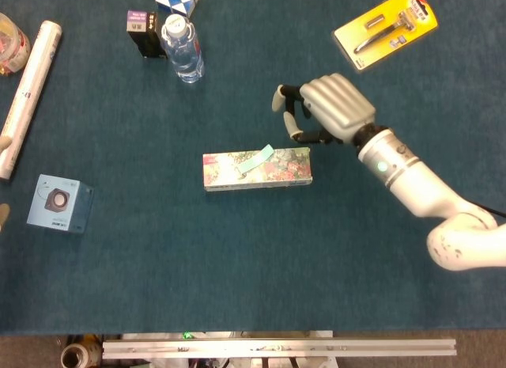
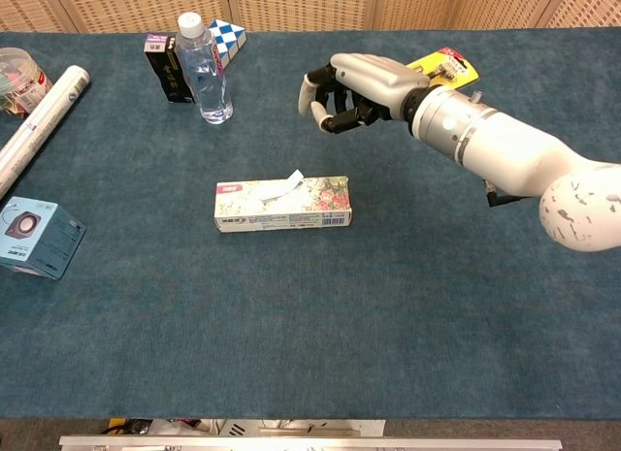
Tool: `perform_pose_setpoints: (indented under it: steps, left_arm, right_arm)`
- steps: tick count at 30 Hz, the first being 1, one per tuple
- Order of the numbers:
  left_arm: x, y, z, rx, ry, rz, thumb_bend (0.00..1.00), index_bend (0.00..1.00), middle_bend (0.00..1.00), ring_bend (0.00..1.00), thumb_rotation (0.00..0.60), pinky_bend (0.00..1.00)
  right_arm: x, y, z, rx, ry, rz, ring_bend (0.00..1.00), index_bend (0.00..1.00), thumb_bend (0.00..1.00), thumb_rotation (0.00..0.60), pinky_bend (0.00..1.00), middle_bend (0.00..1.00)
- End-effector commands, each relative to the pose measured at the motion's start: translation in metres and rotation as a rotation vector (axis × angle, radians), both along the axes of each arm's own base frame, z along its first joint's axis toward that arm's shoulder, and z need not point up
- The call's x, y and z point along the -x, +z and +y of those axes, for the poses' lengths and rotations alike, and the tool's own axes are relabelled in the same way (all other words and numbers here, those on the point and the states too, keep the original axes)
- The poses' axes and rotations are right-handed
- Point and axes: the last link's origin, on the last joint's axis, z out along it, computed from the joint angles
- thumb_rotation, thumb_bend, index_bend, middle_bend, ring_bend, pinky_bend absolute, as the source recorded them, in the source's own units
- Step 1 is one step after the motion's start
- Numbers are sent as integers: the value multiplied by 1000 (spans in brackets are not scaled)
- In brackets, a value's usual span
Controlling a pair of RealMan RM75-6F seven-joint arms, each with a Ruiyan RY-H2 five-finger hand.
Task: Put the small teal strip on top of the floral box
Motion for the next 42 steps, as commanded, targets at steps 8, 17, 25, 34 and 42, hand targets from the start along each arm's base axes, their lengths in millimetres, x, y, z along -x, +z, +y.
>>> perform_pose_setpoints:
  steps: [8,17,25,34,42]
  left_arm:
    - [0,-2,0,7,4,-1,251,130,203,180,600,73]
    - [2,-3,-3,10,19,-5,251,130,203,180,600,73]
    - [5,-2,-5,5,27,-7,251,130,202,180,600,73]
    - [7,-2,-5,7,29,-9,251,130,193,180,600,73]
    - [8,-2,-6,5,31,-12,251,130,192,180,600,73]
  right_arm:
    - [1,-8,14,-3,122,110,239,496,712,109,231,341]
    - [2,-29,22,-17,188,183,143,522,717,48,91,308]
    - [0,-43,18,-4,180,201,143,522,717,47,91,303]
    - [0,-53,16,-2,173,214,143,522,717,47,91,301]
    - [-3,-59,19,-10,183,222,143,522,718,47,91,297]
